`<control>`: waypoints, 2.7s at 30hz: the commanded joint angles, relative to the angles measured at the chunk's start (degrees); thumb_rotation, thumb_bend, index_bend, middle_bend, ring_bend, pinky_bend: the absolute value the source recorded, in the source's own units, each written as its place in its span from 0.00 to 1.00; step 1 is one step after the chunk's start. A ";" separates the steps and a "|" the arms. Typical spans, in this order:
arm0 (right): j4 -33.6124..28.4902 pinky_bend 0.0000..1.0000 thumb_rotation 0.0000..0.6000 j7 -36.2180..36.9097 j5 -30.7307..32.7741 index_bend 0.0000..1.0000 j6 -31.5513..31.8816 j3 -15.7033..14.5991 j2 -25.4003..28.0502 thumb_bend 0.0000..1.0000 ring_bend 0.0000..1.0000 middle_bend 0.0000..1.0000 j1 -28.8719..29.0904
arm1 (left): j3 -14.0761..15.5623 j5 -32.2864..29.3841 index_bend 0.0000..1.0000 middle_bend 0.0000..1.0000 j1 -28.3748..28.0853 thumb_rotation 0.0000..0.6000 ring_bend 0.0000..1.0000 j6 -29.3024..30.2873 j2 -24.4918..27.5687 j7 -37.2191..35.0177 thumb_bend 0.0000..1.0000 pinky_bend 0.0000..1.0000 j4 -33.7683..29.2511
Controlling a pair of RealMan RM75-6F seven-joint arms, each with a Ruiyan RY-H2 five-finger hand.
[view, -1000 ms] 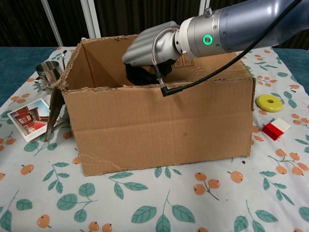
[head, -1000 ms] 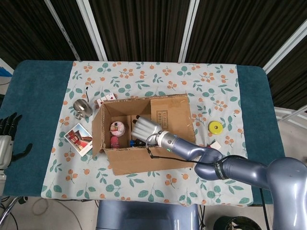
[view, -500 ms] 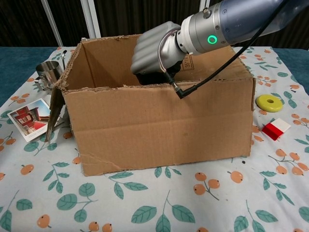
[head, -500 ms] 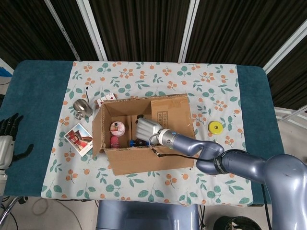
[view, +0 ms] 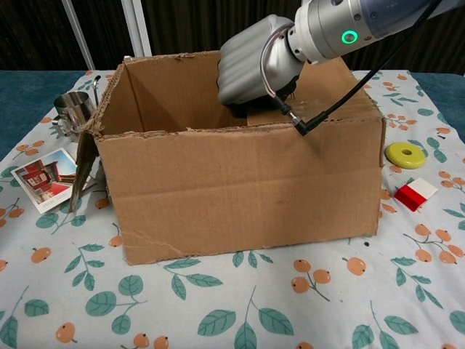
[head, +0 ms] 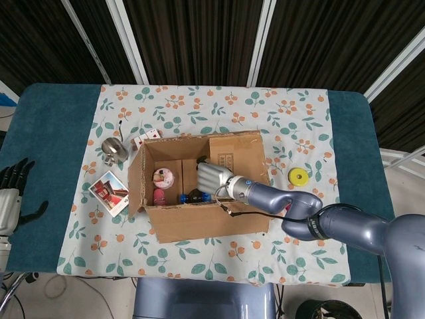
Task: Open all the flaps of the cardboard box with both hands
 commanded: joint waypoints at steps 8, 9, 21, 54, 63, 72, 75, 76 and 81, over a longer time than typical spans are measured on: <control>-3.79 0.29 1.00 -4.52 1.68 0.71 0.55 -0.58 4.07 1.00 0.31 0.62 1.01 | -0.36 0.27 0.00 0.00 0.26 1.00 0.00 -0.48 0.15 -0.26 0.26 0.01 -0.28; -4.26 0.29 1.00 -4.92 1.79 0.71 0.60 -0.60 4.47 1.00 0.31 0.62 1.11 | -0.38 0.29 0.00 0.00 0.29 1.00 0.00 -0.54 0.17 -0.28 0.26 0.01 -0.31; -9.51 0.29 1.00 -10.51 4.78 0.71 0.68 -1.03 9.61 1.00 0.31 0.62 3.05 | -0.72 0.72 0.00 0.00 0.57 1.00 0.00 -0.85 0.35 -0.42 0.26 0.01 -0.58; -13.17 0.26 1.00 -12.26 15.09 0.69 5.12 -5.89 19.32 0.85 0.26 0.54 2.59 | -1.27 1.36 0.00 0.00 1.06 1.00 0.00 -1.49 0.30 -0.12 0.26 0.01 -0.97; -13.22 0.24 1.00 -13.46 15.14 0.51 6.27 -7.34 20.26 0.59 0.19 0.43 2.02 | -1.38 1.20 0.00 0.00 1.11 1.00 0.00 -1.79 0.38 0.15 0.26 0.01 -1.14; -14.12 0.23 1.00 -15.97 15.55 0.44 8.03 -8.30 21.81 0.54 0.16 0.33 1.70 | -1.42 1.21 0.00 0.00 1.19 1.00 0.00 -2.00 0.48 0.33 0.26 0.01 -1.39; -14.32 0.23 1.00 -16.90 16.06 0.44 8.19 -8.73 22.30 0.54 0.16 0.33 1.71 | -1.41 1.24 0.00 0.00 1.24 1.00 0.00 -2.05 0.56 0.35 0.26 0.01 -1.50; -14.41 0.23 1.00 -17.17 16.25 0.44 8.24 -8.86 22.43 0.55 0.16 0.33 1.71 | -1.43 1.24 0.00 0.00 1.25 1.00 0.00 -2.05 0.59 0.32 0.26 0.01 -1.55; -15.16 0.23 1.00 -19.00 17.17 0.43 8.66 -9.71 23.62 0.55 0.16 0.33 1.75 | -1.53 1.02 0.00 0.00 1.34 1.00 0.00 -2.23 0.75 0.03 0.26 0.01 -1.88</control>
